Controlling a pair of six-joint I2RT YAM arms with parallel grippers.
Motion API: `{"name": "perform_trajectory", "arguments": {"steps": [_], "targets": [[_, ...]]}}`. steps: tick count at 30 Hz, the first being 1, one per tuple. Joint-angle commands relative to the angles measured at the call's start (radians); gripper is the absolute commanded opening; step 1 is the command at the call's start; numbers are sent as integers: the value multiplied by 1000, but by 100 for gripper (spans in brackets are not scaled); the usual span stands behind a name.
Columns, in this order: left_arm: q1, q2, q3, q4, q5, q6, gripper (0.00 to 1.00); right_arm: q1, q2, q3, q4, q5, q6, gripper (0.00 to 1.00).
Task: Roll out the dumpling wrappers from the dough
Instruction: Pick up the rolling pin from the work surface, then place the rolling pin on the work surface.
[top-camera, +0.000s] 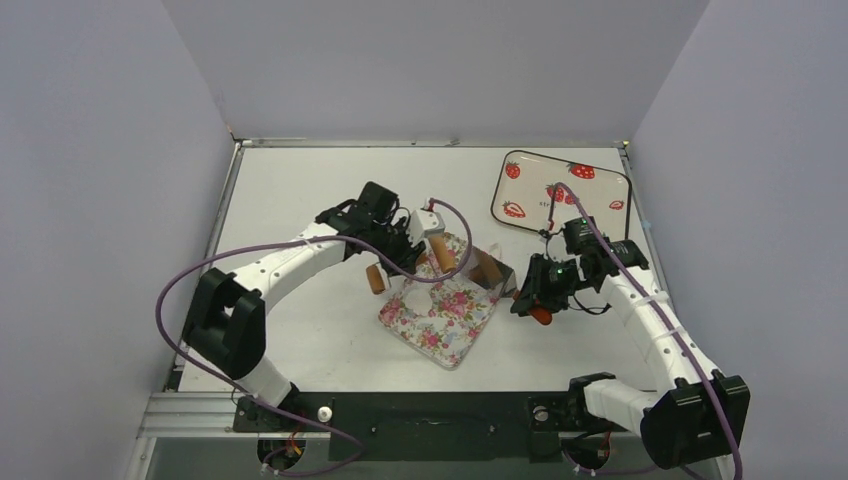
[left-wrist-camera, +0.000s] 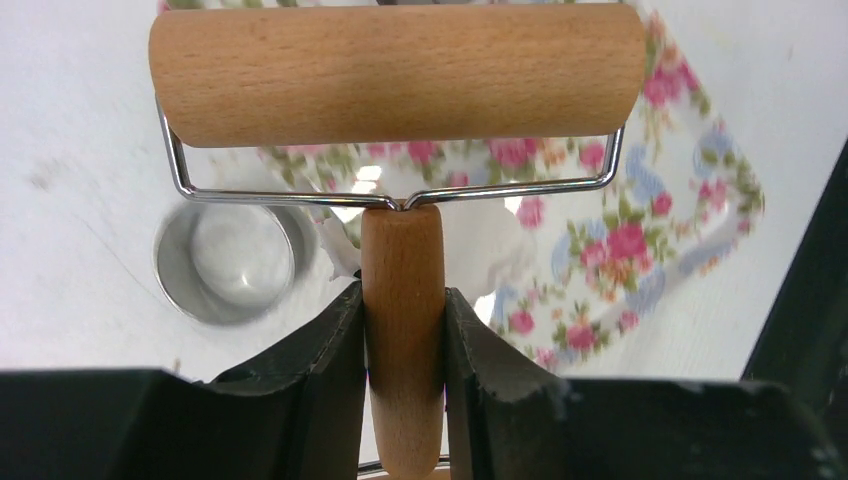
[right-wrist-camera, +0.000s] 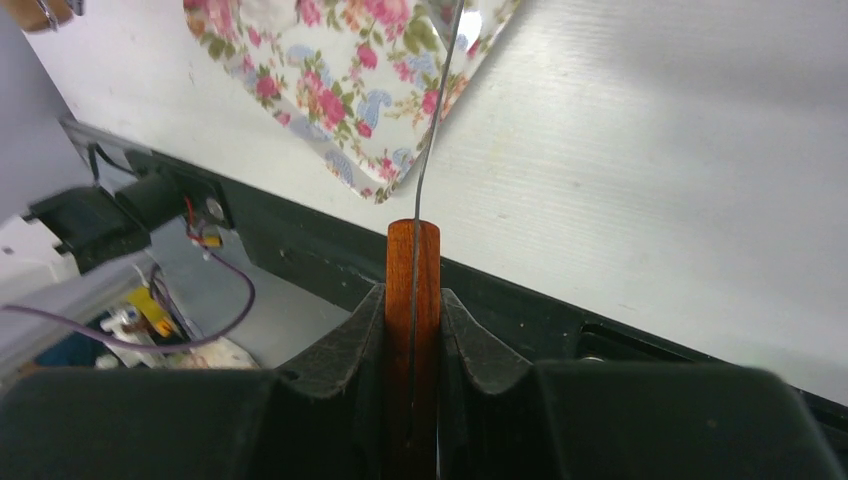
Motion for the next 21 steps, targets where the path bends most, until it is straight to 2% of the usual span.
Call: {"name": "perform_trajectory", "arguments": {"steps": [1, 7, 12, 14, 15, 17, 21], "targets": [[-69, 99, 150, 283, -33, -273, 0, -161, -76, -5, -57, -41, -23, 0], [-107, 274, 235, 537, -34, -405, 0, -247, -173, -6, -126, -18, -25, 0], [-121, 419, 357, 549, -128, -451, 0, -338, -240, 47, -190, -8, -30, 0], [-121, 467, 392, 531, -150, -473, 13, -364, -260, 63, -207, 2, -24, 0], [-121, 488, 401, 525, -151, -478, 23, -375, -271, 69, -212, 13, -22, 0], [-128, 499, 409, 521, -151, -483, 34, -387, -279, 87, -228, 34, -21, 0], [-144, 496, 407, 512, -125, -451, 39, -403, -283, 127, -237, 78, -7, 0]]}}
